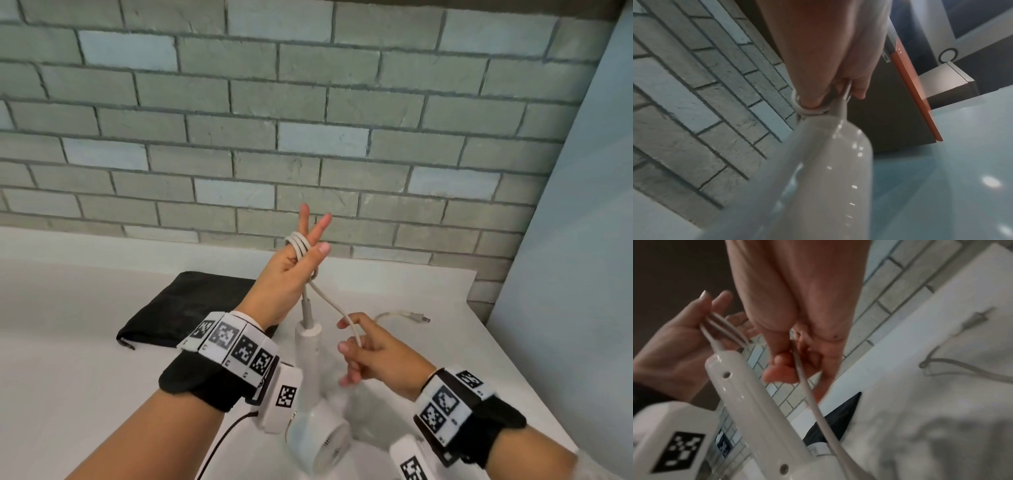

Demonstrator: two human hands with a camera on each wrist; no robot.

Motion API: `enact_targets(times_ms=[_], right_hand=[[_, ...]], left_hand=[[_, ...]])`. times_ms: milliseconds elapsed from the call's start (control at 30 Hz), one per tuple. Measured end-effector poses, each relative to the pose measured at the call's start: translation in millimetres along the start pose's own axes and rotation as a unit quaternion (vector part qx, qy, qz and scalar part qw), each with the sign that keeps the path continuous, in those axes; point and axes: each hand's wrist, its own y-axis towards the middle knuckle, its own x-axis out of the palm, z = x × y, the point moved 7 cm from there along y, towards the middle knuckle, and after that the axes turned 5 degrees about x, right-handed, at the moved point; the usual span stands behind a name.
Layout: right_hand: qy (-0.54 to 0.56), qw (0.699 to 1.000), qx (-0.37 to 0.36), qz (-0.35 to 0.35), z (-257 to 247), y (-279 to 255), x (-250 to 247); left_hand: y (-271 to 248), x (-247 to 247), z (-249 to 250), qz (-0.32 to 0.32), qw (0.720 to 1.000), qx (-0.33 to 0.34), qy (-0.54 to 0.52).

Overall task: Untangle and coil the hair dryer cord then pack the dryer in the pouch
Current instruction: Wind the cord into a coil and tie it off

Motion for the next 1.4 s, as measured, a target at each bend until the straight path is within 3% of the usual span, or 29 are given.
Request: enact_targets(times_ms=[67,133,233,333,467,533,600,667,867,933,1000,1133,1233,1400], right_hand=[[-0.025,0.998,-0.031,0.049,-2,-6,-12],[-0.18,0.973,-0.098,0.109,-17,-13,-25],[-0.42,0.894,-0.128,0.094,-33,-19,-29],[-0.526,0.838,-0.113,0.085,-50,-28,-30],[-0.597,0.722,-0.296,0.188,-118,-63,-16],[-0.599,0.68,-0.352,0.234,-147,-76,-17],[-0.588,0.662,-0.373,0.279,-169,-83,-25],[-0.568,0.662,-0.376,0.313,-186,-86,-38],[-0.552,0.65,-0.407,0.328,-208,-70,-36],[-0.552,0.661,-0.401,0.312,-206,-58,-38],[-0.549,0.692,-0.371,0.287,-196,-42,-44],[-0.552,0.784,-0.198,0.202,-135,5,-45],[-0.445,0.882,-0.134,0.078,-79,22,-24],[-0.305,0.952,-0.018,0.032,-6,25,-2]], left_hand=[[2,-8,-1,0.018,0.999,0.002,0.029],[3,-10,-2,0.027,0.998,0.005,0.055],[5,-6,-4,0.035,0.997,0.002,0.072],[7,-1,-4,0.034,0.995,0.013,0.096],[11,11,0,-0.025,0.988,0.01,0.155],[10,21,2,-0.076,0.981,-0.013,0.179],[8,29,5,-0.113,0.978,-0.021,0.176],[2,34,9,-0.131,0.98,-0.041,0.143],[-22,56,18,-0.258,0.961,-0.087,0.051],[-25,58,19,-0.279,0.957,-0.081,0.002],[-28,57,21,-0.271,0.957,-0.079,-0.067],[-29,55,15,-0.234,0.955,-0.075,-0.167],[-24,51,11,-0.195,0.954,-0.075,-0.213],[-13,33,3,-0.097,0.966,-0.062,-0.231]])
